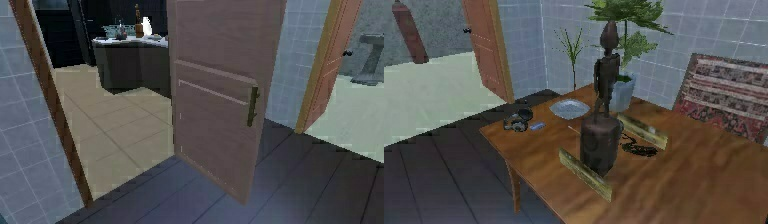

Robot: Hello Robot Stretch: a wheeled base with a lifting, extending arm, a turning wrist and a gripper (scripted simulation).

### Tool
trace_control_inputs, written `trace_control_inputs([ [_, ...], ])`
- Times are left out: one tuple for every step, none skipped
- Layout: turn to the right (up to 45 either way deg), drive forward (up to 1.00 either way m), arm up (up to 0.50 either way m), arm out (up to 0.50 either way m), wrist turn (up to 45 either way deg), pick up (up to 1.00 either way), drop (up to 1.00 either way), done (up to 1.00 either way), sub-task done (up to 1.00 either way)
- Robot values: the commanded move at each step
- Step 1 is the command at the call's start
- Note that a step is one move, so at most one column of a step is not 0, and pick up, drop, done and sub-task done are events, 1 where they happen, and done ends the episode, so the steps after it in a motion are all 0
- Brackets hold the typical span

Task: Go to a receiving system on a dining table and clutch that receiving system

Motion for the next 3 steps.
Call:
trace_control_inputs([
  [15.0,0.00,0.00,0.00,0.0,0.00,0.00,0.00,0.00],
  [0.0,0.00,0.50,0.00,0.0,0.00,0.00,0.00,0.00],
  [0.0,0.00,0.38,0.00,0.0,0.00,0.00,0.00,0.00],
])
